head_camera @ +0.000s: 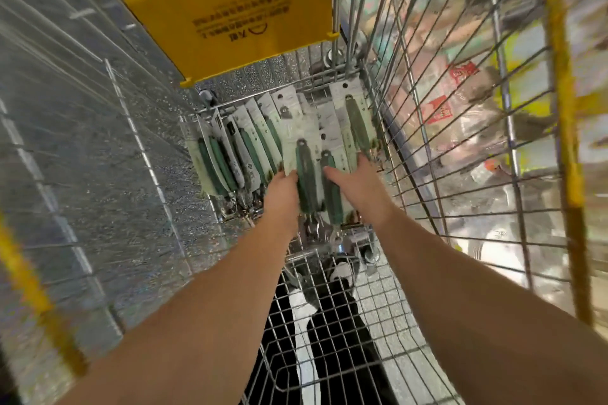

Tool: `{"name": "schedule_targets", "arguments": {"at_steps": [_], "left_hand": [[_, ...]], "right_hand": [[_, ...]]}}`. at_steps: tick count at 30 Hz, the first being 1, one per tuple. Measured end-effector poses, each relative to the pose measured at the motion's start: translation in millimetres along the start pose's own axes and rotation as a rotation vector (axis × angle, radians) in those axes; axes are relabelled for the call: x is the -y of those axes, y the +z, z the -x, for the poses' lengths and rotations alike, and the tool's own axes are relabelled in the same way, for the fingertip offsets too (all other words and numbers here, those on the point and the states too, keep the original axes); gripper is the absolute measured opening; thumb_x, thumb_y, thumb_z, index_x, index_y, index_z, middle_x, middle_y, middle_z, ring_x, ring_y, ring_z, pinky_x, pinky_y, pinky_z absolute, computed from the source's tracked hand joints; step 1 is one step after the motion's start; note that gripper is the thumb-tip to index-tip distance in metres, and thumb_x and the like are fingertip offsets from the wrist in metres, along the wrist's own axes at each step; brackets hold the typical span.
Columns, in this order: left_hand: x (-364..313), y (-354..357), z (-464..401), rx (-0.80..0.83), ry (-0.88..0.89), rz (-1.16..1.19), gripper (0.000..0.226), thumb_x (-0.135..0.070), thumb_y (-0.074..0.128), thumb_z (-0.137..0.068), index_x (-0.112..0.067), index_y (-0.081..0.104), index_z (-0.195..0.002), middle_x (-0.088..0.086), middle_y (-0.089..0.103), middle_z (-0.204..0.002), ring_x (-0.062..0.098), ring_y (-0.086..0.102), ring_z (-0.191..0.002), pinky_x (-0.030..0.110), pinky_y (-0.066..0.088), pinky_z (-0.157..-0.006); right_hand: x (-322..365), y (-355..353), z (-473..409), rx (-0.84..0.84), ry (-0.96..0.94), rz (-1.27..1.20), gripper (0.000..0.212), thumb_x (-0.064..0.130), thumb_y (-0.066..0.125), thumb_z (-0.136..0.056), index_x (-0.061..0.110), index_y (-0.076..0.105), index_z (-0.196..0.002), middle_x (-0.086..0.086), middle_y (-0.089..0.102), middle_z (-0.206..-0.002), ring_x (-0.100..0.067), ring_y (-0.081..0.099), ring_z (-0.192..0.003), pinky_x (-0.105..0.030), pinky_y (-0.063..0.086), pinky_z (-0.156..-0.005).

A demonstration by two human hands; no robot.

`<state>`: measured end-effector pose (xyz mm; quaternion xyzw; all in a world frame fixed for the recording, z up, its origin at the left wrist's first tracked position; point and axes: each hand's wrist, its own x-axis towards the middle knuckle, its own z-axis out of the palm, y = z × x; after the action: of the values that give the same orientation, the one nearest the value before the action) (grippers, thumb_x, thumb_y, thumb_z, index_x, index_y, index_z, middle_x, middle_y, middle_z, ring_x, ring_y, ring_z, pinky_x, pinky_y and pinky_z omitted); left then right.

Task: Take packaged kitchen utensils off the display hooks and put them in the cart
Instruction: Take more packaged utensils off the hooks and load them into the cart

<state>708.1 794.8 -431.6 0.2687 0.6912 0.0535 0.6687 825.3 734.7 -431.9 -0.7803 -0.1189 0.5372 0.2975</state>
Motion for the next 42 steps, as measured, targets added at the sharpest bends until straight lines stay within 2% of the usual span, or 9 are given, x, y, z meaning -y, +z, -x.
{"name": "schedule_targets", "arguments": {"at_steps": [4, 7, 14, 19, 25, 28, 32, 37, 42], "left_hand": [[11.4, -18.9, 35.4, 0.096, -0.031, 0.055, 0.039, -0.048, 0.058, -0.097, -0.014, 0.065, -0.114, 0.009, 0.073, -0.106, 0.027, 0.071, -0.097, 0.048, 0.054, -0.094], [16.3, -34.1, 66.9, 0.136, -0.037, 0.005, 0.051, -0.044, 0.067, -0.09, -0.007, 0.059, -0.123, 0.011, 0.075, -0.106, 0.03, 0.074, -0.092, 0.044, 0.06, -0.075], [3.4, -60.9, 169.8, 0.391, -0.02, 0.055, 0.03, -0.034, 0.062, -0.096, -0.009, 0.062, -0.112, 0.011, 0.07, -0.105, 0.028, 0.069, -0.091, 0.039, 0.052, -0.076], [5.6, -75.1, 223.7, 0.492, -0.02, 0.163, 0.031, -0.031, 0.058, -0.099, -0.007, 0.065, -0.119, 0.017, 0.071, -0.119, 0.035, 0.067, -0.113, 0.054, 0.046, -0.104], [15.5, -85.2, 267.0, 0.798, -0.021, 0.263, 0.071, -0.038, 0.067, -0.091, -0.004, 0.041, -0.148, 0.021, 0.057, -0.133, 0.038, 0.06, -0.117, 0.054, 0.048, -0.1], [18.4, -89.5, 288.3, 0.744, 0.034, 0.355, 0.047, -0.03, 0.061, -0.092, -0.002, 0.063, -0.129, 0.019, 0.067, -0.118, 0.033, 0.068, -0.102, 0.047, 0.052, -0.09], [23.3, -102.0, 308.2, 0.657, 0.091, 0.437, 0.03, -0.027, 0.059, -0.088, -0.006, 0.072, -0.105, 0.013, 0.076, -0.095, 0.028, 0.074, -0.083, 0.04, 0.058, -0.076], [25.9, -130.0, 338.6, 0.595, 0.126, 0.467, 0.022, -0.023, 0.056, -0.099, -0.006, 0.07, -0.1, 0.013, 0.077, -0.092, 0.026, 0.075, -0.079, 0.042, 0.056, -0.079], [32.1, -150.1, 376.2, 0.648, 0.185, 0.49, 0.024, -0.025, 0.061, -0.096, -0.006, 0.072, -0.106, 0.016, 0.076, -0.106, 0.028, 0.075, -0.089, 0.043, 0.057, -0.085]], "right_hand": [[-7.8, -0.5, 43.9, 0.047, 0.038, -0.118, 0.092, 0.049, 0.069, -0.089, 0.02, 0.018, -0.159, -0.005, 0.034, -0.159, -0.031, 0.036, -0.144, -0.05, 0.029, -0.116], [-4.5, -6.3, 83.6, 0.106, 0.031, -0.156, 0.089, 0.051, 0.067, -0.09, 0.024, 0.017, -0.159, -0.005, 0.032, -0.161, -0.031, 0.036, -0.144, -0.053, 0.028, -0.117], [17.3, -34.6, 176.7, 0.219, 0.011, -0.231, 0.103, 0.063, 0.071, -0.078, 0.03, 0.016, -0.159, -0.011, 0.025, -0.164, -0.038, 0.032, -0.145, -0.066, 0.023, -0.115], [14.8, -53.4, 207.4, 0.336, 0.048, -0.268, 0.139, 0.075, 0.088, -0.035, 0.027, 0.032, -0.153, -0.017, 0.05, -0.148, -0.04, 0.056, -0.126, -0.068, 0.038, -0.107], [52.8, -61.5, 284.2, 0.29, -0.001, -0.105, 0.08, 0.051, 0.073, -0.082, 0.01, 0.045, -0.144, -0.014, 0.065, -0.128, -0.031, 0.065, -0.113, -0.049, 0.048, -0.104], [60.6, -53.4, 309.0, 0.204, -0.104, 0.044, 0.095, 0.073, 0.062, -0.069, 0.017, 0.046, -0.144, -0.007, 0.058, -0.139, -0.028, 0.055, -0.124, -0.052, 0.037, -0.112], [72.0, -41.4, 343.4, 0.066, -0.299, 0.153, 0.049, 0.059, 0.056, -0.092, 0.018, 0.057, -0.12, 0.001, 0.06, -0.116, -0.02, 0.058, -0.11, -0.035, 0.04, -0.101], [71.5, -13.0, 376.3, -0.141, -0.487, 0.242, 0.083, 0.087, 0.055, -0.071, 0.027, 0.057, -0.129, 0.0, 0.06, -0.125, -0.02, 0.065, -0.109, -0.042, 0.055, -0.096], [68.2, 5.6, 424.8, -0.258, -0.578, 0.388, 0.06, 0.068, 0.069, -0.071, 0.027, 0.061, -0.115, 0.001, 0.063, -0.107, -0.017, 0.065, -0.098, -0.038, 0.058, -0.083]]}}
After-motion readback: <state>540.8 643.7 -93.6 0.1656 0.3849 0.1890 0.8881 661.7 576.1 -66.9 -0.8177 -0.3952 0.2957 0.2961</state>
